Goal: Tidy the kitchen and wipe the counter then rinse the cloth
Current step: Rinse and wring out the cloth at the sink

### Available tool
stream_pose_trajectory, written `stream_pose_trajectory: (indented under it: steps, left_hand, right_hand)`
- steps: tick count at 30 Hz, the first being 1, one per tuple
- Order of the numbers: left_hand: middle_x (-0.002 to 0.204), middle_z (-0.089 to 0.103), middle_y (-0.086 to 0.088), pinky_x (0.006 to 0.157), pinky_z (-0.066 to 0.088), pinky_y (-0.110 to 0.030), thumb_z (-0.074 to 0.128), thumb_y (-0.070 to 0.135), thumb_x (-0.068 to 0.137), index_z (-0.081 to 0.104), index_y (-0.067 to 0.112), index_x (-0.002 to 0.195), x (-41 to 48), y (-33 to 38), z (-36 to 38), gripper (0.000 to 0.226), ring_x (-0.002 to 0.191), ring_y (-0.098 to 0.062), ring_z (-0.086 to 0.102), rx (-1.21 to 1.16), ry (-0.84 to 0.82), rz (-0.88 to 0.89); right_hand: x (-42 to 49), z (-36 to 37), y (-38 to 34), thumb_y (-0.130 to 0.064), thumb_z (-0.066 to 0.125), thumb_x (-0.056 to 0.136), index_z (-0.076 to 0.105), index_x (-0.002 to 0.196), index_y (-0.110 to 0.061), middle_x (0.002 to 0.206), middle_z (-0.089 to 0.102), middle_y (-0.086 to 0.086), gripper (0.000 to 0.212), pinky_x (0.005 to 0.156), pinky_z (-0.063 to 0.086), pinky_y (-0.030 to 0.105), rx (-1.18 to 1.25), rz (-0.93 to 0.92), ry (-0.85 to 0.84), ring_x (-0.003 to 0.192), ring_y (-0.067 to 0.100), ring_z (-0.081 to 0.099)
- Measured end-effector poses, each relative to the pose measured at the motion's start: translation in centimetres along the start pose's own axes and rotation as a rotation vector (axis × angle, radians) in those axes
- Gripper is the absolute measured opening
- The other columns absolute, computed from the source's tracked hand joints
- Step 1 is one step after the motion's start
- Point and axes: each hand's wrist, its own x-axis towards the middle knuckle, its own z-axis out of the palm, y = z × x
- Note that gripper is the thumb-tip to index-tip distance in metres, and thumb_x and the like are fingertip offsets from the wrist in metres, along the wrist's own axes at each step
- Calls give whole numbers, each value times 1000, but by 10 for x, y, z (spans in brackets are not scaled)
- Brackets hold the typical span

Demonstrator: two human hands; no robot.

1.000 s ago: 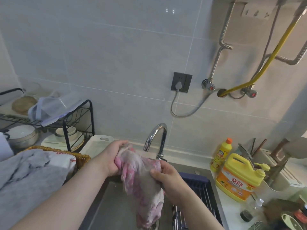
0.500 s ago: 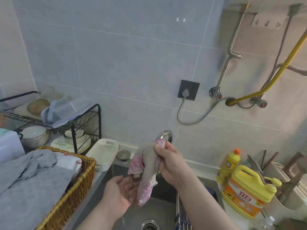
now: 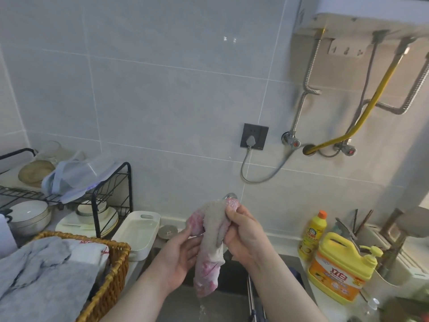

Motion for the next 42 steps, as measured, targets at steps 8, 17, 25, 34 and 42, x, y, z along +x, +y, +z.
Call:
stream_pose_trajectory:
  steps: [8, 17, 25, 34, 42]
  left_hand:
    - [103, 67, -19, 64, 53, -33, 63, 25, 89, 46, -3, 136, 6, 12, 10, 57, 76, -28, 67, 61, -63, -56]
    - [132, 60, -12, 80, 54, -43, 65, -1, 86, 27, 26, 152, 5, 20, 8, 81, 104, -29, 67, 64, -70, 46]
    - [105, 70, -21, 71, 54, -28, 74, -5, 80, 66, 20, 108, 4, 42, 15, 39, 80, -22, 68, 600, 65, 267]
    - [88, 53, 4, 74, 44, -29, 70, 27, 80, 66, 34, 77, 6, 73, 24, 9, 89, -20, 54, 1605, 110, 552]
    - [75, 62, 0, 68, 41, -31, 67, 4, 86, 64, 16, 77, 8, 80, 33, 15, 72, -16, 55, 1027, 30, 525]
  right_hand:
    - [-6, -8, 7, -2, 45, 99, 56, 106, -1, 100, 68, 27, 13, 85, 55, 51, 13, 6, 33, 92, 38, 68]
    - [-21, -16, -6, -1, 47, 97, 56, 97, -3, 104, 66, 27, 9, 97, 49, 56, 42, -64, 78, 99, 38, 65]
    - [-26, -22, -22, -1, 55, 96, 61, 100, -1, 81, 68, 14, 7, 61, 58, 35, -448, -88, 312, 66, 22, 66]
    - [-29, -19, -44, -13, 55, 86, 61, 117, -17, 90, 71, 10, 32, 76, 52, 34, -1348, -207, 360, 86, 26, 67]
    - [-27, -35, -57, -16, 71, 80, 56, 81, -21, 89, 55, -2, 15, 68, 42, 26, -1513, -310, 282, 81, 16, 52]
